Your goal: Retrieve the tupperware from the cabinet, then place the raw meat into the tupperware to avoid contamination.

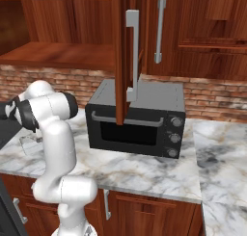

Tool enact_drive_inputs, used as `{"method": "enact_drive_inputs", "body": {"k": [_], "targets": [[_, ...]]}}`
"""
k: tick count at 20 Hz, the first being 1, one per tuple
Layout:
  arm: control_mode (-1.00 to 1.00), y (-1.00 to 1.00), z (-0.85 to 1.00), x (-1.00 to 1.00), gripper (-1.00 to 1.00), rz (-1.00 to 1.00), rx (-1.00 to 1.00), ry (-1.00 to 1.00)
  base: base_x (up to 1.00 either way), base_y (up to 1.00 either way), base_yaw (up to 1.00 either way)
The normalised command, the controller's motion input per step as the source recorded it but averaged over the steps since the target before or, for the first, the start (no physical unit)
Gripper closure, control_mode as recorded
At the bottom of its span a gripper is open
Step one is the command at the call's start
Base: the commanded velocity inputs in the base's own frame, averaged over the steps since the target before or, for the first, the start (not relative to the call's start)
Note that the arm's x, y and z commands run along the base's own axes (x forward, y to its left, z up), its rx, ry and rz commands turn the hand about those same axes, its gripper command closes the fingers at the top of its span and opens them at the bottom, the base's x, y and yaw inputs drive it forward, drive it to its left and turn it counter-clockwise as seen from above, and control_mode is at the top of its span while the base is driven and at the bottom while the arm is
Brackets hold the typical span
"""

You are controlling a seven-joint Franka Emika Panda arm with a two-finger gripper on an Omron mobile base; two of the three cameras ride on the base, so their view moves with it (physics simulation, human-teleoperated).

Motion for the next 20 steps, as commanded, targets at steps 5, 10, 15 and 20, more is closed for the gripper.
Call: {"method": "enact_drive_inputs", "body": {"k": [5, 10, 15, 20], "targets": [[-1.00, 0.02, -0.08, 0.00, -1.00, 0.00, 0.00, 0.03, 0.00, 0.00, 0.00], [-1.00, 0.00, 0.00, -0.09, -1.00, 0.00, 0.00, 0.00, 0.00, 0.00, 0.00], [-1.00, -0.03, 0.07, -0.26, -1.00, 0.00, 0.00, -0.01, 0.00, 0.00, 0.00], [-1.00, -0.09, 0.05, -0.33, -1.00, 0.00, 0.04, -0.10, 0.00, 0.00, 0.00]]}}
